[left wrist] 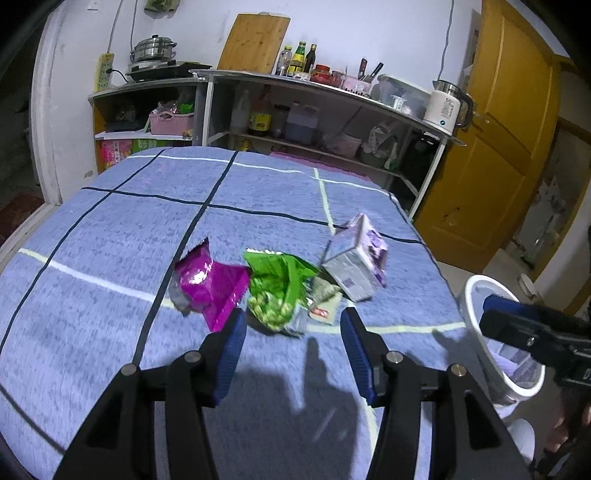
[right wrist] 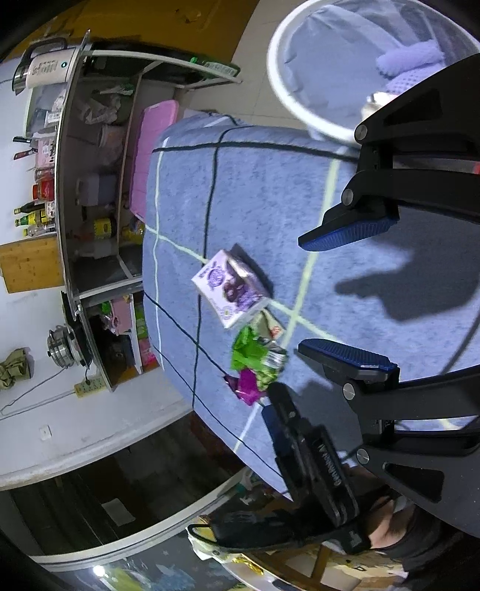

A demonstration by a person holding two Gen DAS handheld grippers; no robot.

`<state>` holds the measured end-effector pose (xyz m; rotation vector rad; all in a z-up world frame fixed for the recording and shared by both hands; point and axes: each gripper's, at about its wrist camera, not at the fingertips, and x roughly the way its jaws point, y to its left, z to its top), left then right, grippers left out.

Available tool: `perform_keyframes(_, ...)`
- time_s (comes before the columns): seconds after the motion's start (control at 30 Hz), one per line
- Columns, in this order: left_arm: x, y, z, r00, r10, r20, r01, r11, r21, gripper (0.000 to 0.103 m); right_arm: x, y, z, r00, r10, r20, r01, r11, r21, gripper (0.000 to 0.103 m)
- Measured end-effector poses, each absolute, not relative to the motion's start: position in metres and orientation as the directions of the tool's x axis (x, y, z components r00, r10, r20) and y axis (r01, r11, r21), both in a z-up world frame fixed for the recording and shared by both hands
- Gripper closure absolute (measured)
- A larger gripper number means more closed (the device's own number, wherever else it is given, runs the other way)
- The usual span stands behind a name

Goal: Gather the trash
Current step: 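Grasp the green snack bag with the left tool while the right tool grasps the purple juice carton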

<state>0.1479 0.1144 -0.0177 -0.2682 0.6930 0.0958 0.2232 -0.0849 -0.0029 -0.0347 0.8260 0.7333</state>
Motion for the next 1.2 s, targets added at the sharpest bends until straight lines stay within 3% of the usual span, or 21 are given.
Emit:
perform_keyframes(0.67, 0.178, 0.13, -0.033, 0.738, -0.032, -0.674, -0.167, 0.959, -0.228, 0.052, 0.307, 0.006, -0.021, 0.451, 0.527, -0.72, -0.576, 0.788, 0.217, 0.052)
perform_keyframes(0.9, 0.181, 0.126, -0.035, 0.734, -0.042, -0.678, -0.158, 0.96, -0.23, 0.062, 0.31, -0.01, -0.027, 0.444, 0.517, -0.732, -0.547, 0.803, 0.235, 0.052)
perform_keyframes(1.2, 0.182, 0.119, -0.035, 0.731, -0.045, -0.681, -0.149, 0.963, -0.223, 0.065, 0.303, -0.048, -0.026, 0.456, 0.512, -0.728, -0.493, 0.826, 0.272, 0.052)
